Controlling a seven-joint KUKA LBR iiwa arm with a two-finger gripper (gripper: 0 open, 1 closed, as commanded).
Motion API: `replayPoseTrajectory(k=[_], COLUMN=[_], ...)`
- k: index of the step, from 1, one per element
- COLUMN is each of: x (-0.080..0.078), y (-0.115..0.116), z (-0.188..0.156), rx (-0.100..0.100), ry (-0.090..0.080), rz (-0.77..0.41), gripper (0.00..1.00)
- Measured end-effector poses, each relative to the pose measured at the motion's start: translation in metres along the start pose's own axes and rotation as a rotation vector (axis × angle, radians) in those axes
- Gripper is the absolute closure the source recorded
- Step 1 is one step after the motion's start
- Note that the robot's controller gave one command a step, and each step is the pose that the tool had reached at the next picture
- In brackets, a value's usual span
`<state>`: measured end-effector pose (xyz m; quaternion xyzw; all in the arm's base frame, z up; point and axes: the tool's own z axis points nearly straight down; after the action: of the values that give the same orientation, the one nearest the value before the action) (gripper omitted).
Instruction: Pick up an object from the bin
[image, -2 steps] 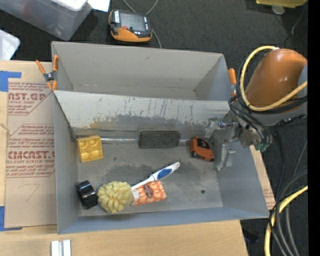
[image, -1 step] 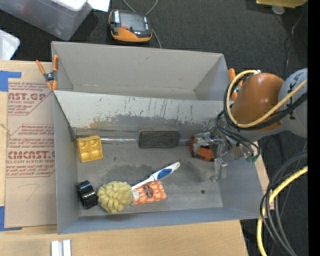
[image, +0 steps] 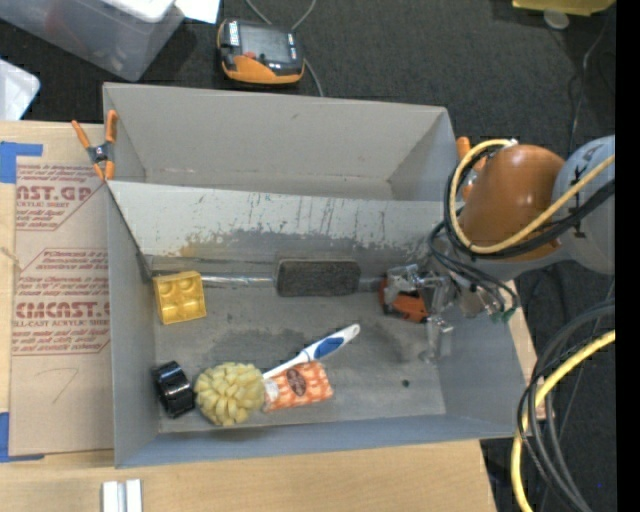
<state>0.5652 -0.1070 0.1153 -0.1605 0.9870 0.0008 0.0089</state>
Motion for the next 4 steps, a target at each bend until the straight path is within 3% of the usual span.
replayPoseTrajectory(k=[1,2,3,4], x=[0.003,0.003,0.045,0.053], y=[-0.008,-0.008,-0.030,-0.012], z=[-0.051,-0.051,-0.017,-0.004], rx=[0.003,0.002,0.002,0.000], ry=[-0.007,-0.007,-0.007,-0.009], rz=[-0.294,-0.294,-0.486,-0.430], gripper=[1.00,1.00,1.00,1.00])
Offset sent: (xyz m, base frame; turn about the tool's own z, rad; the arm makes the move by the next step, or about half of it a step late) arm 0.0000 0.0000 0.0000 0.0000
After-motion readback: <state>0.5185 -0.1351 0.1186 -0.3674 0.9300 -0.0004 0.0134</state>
